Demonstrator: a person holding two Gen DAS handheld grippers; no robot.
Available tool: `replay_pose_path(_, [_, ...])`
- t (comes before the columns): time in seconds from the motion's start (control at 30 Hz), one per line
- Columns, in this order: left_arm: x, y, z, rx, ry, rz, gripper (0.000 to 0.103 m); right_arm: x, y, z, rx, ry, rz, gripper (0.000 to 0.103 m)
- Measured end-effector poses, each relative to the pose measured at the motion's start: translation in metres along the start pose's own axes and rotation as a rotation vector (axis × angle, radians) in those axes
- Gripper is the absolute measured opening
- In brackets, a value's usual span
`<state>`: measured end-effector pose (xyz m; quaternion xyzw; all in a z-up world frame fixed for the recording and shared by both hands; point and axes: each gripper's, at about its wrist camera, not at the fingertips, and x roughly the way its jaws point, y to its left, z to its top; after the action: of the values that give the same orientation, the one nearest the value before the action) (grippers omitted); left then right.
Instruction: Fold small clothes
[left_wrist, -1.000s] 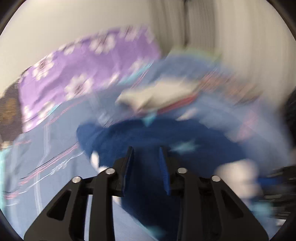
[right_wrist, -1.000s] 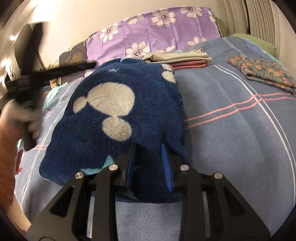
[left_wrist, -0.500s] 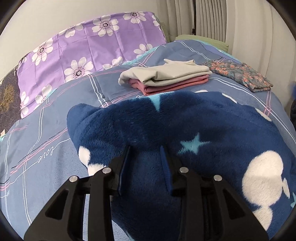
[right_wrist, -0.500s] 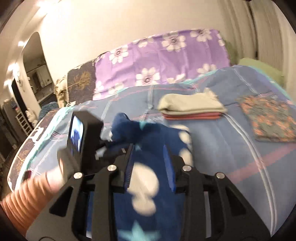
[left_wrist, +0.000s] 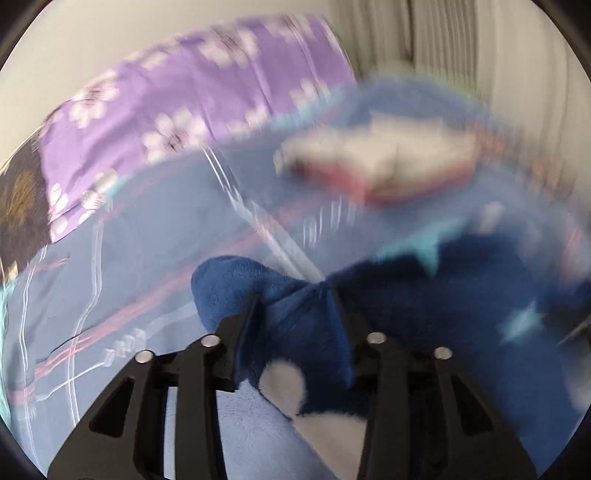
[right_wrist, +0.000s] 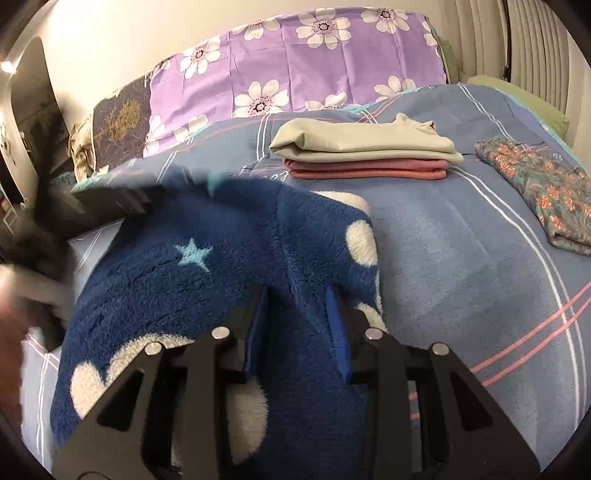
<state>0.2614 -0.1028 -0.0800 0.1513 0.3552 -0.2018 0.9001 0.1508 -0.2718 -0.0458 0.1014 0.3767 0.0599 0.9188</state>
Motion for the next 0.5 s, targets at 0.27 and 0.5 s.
replay_pose_path(0.27, [-0.006,0.008,0.000,-0.087,-0.028,-0.003,0.044,0.007,-0.002,0.005,0.007,0.011,0.014,0.033])
replay_pose_path(0.5, [-0.112,-0.006,0.001,0.005,-0.161,-0.058,0.046,0.003,-0.006,0.002,0.018,-0.005,0.043,0.033])
